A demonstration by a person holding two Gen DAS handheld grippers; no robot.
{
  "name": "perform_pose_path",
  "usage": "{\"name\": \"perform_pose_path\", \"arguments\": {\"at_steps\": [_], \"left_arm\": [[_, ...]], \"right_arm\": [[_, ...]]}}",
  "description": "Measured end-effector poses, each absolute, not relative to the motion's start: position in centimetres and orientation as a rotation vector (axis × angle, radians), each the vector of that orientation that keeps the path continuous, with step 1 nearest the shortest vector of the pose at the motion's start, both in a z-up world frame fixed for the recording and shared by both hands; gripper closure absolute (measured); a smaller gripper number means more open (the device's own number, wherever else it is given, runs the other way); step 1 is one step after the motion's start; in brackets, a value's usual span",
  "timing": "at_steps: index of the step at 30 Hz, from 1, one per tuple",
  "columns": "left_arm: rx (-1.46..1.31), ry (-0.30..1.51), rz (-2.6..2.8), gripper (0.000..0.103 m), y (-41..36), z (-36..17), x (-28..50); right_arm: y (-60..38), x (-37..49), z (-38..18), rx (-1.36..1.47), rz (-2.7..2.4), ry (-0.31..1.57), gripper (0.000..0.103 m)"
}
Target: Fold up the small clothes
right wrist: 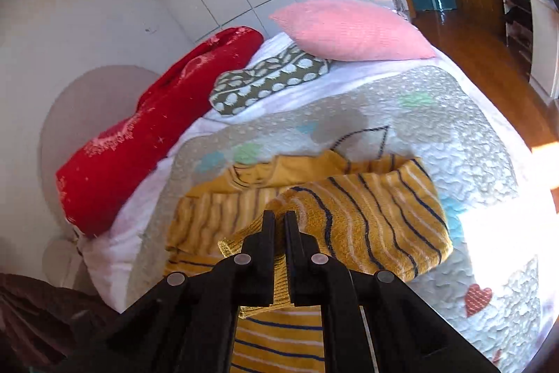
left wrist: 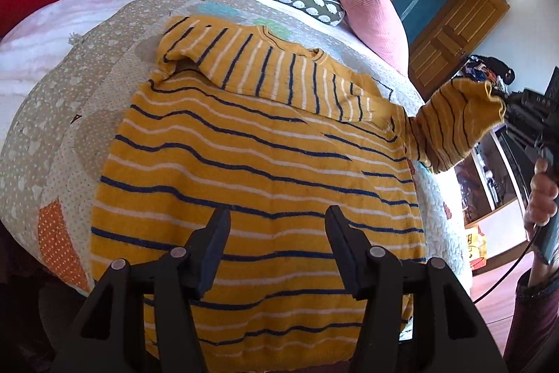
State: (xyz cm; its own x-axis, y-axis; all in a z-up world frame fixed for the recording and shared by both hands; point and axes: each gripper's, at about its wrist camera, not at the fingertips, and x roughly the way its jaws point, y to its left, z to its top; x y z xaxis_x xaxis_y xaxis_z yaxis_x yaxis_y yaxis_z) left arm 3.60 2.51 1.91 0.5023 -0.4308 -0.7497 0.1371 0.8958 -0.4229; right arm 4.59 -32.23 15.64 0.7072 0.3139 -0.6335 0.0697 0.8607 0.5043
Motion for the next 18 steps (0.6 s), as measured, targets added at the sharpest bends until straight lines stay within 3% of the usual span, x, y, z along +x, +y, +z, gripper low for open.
{"name": "perform_pose_path", "arguments": {"at_steps": [6, 12, 18], "left_arm": [[-0.409, 0.967, -0.275, 0.047, 8.0, 1.2, 4.2], [-0.463, 0.964, -0.191, 0.047, 13.0, 0.4, 4.5], [-0.463, 0.961, -0.143, 0.047, 15.4, -0.1, 4.7]], "right_arm": [[-21.0, 13.6, 15.9, 0.461, 0.250, 0.854, 0.097], [-11.3, 21.9, 7.6, 0.387, 0.228, 1.017, 0.097], [-8.4, 24.9, 1.3, 0.540, 0.264, 1.124, 0.097]]}}
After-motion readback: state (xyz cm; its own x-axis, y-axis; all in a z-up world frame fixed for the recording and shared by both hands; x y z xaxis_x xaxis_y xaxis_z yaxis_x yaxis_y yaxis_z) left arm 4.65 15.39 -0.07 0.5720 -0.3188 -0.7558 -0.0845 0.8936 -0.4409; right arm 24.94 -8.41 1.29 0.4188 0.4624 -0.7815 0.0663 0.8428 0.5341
